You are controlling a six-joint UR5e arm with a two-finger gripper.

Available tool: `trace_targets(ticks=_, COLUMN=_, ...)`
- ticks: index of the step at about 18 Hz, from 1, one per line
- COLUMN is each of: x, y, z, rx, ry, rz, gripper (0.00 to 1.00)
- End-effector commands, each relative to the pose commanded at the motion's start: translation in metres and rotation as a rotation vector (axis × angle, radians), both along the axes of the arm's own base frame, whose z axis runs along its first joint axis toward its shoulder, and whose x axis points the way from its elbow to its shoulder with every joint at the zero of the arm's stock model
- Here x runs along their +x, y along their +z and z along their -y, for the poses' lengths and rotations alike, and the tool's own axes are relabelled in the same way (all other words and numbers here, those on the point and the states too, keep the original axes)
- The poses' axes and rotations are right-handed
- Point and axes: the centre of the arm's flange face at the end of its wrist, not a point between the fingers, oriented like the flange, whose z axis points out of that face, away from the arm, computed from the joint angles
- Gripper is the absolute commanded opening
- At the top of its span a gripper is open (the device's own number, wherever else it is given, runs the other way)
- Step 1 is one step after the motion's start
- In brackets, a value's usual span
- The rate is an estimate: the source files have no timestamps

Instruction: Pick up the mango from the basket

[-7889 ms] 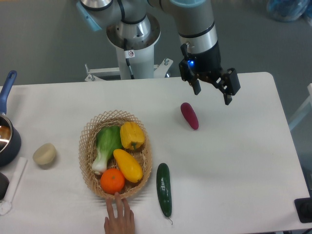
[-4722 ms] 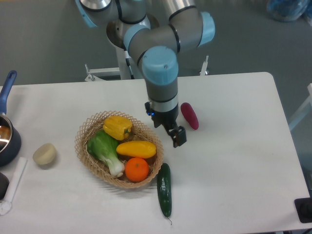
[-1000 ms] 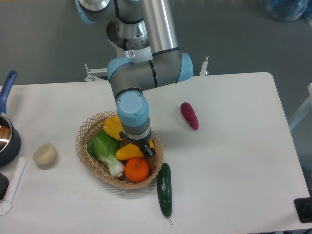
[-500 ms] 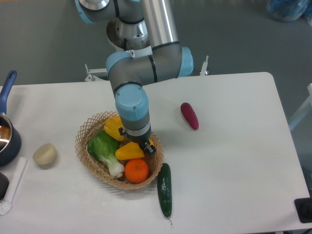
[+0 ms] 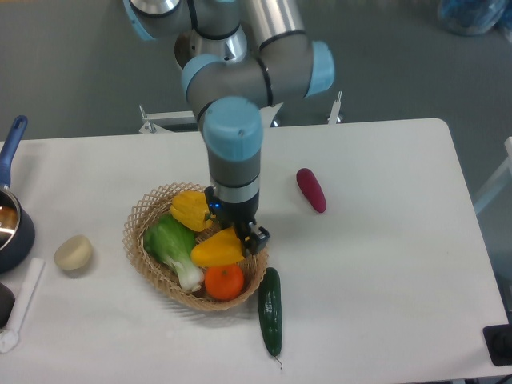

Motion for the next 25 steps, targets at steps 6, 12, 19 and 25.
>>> trace_targets(ticks=6, x=-0.041, y=0.034, z=0.015, rx=0.059, ry=0.066, rz=-0.035, gripper=0.36)
trace_targets(ticks=12, x=-0.071, y=0.041, z=0.028, rx=0.070, ry=0.106, rz=-0.049, gripper=0.36)
trace_targets(ticks=19, x=-0.088, y=0.038, z=0.044, rx=0.069, ry=0.132, rz=-0.045, gripper=0.36)
trace_targets(ticks=25, x=-0.088, y=0.038, z=0.053, rx=0.085, ry=0.141, rz=-0.022, gripper=0.36)
